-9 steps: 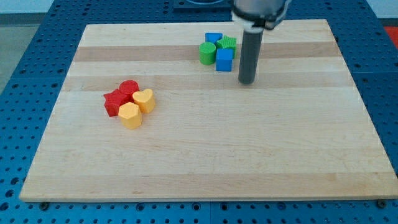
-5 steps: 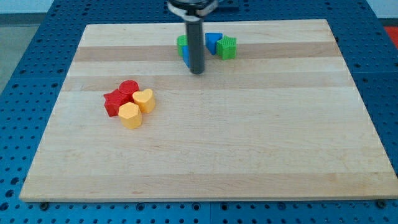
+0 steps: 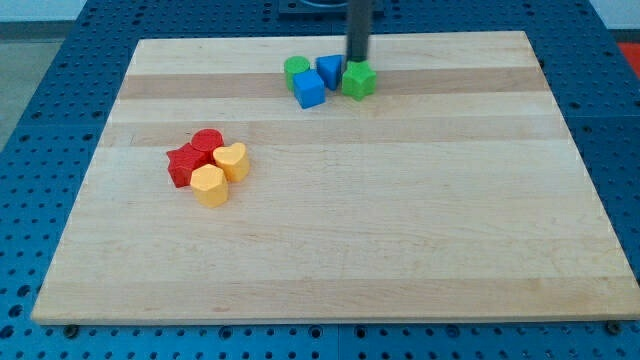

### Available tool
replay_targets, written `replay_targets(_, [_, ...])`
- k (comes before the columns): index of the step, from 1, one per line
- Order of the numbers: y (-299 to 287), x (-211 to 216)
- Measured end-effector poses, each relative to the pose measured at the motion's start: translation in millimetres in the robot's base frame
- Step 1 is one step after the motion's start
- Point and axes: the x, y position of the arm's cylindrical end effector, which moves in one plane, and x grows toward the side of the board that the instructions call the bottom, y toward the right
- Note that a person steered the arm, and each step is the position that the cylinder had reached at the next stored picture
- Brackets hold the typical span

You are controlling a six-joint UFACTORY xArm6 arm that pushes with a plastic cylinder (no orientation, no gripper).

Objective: Move the blue cube into the yellow heart

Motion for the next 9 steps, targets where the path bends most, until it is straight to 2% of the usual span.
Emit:
replay_targets(1, [-38,44])
replay_targets(2, [-44,60])
replay_targets(4, [-40,27])
replay_targets(5, [-68,25])
replay_targets(6, [-130,47])
replay_targets(7, [-156,67])
replay_targets(9, [-136,22])
